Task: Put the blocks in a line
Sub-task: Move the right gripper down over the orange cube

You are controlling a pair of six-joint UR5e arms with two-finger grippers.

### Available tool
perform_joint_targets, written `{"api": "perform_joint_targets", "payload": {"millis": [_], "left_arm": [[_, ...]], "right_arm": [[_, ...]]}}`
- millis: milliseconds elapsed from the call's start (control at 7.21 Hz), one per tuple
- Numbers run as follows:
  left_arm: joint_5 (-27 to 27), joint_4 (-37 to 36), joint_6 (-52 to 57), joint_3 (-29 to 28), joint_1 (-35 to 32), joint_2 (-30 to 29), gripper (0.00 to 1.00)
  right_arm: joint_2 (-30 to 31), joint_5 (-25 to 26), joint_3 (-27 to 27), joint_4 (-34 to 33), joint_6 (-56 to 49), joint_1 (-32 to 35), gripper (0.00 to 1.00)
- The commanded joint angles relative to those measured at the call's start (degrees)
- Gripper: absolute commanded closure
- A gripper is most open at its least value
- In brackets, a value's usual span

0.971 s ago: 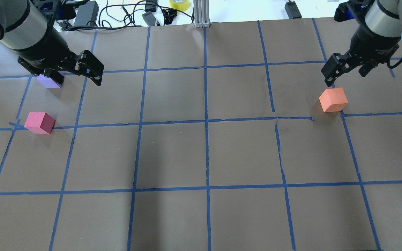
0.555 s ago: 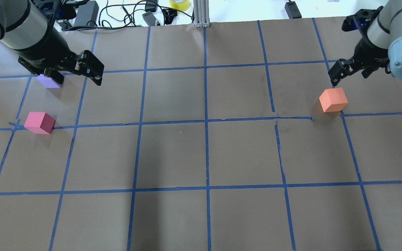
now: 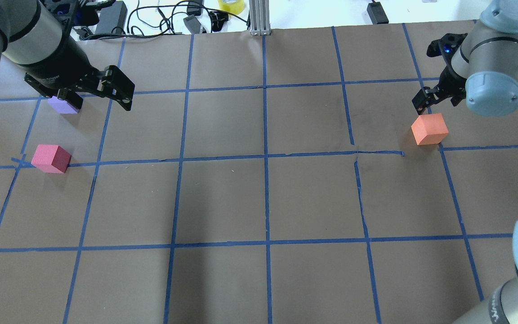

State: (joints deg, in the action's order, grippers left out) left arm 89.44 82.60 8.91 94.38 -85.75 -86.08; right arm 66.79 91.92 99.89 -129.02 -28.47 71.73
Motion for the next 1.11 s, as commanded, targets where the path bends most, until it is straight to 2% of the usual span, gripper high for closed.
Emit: {"api": "perform_joint_targets", "payload": {"millis": [0, 693, 832, 971], "left_arm": [[0.04, 0.01, 0.06, 0.02, -0.03, 0.04, 0.00], [-0.14, 0.01, -0.03, 0.02, -0.12, 0.21, 0.00], [-0.05, -0.07, -0.03, 0.02, -0.12, 0.21, 0.00], [-0.05, 0.01, -0.03, 0.10, -0.12, 0.13, 0.00]], "right_arm": [[-3.15, -0.07, -0.22, -2.02, 1.03, -0.63, 0.00], [-3.50, 0.01, -0.13, 2.37, 0.87, -0.63, 0.02], [-3.68, 0.10, -0.13, 2.46, 0.69, -0.71, 0.20], [-4.12, 0.28, -0.13, 2.37, 0.69, -0.71, 0.51]]}}
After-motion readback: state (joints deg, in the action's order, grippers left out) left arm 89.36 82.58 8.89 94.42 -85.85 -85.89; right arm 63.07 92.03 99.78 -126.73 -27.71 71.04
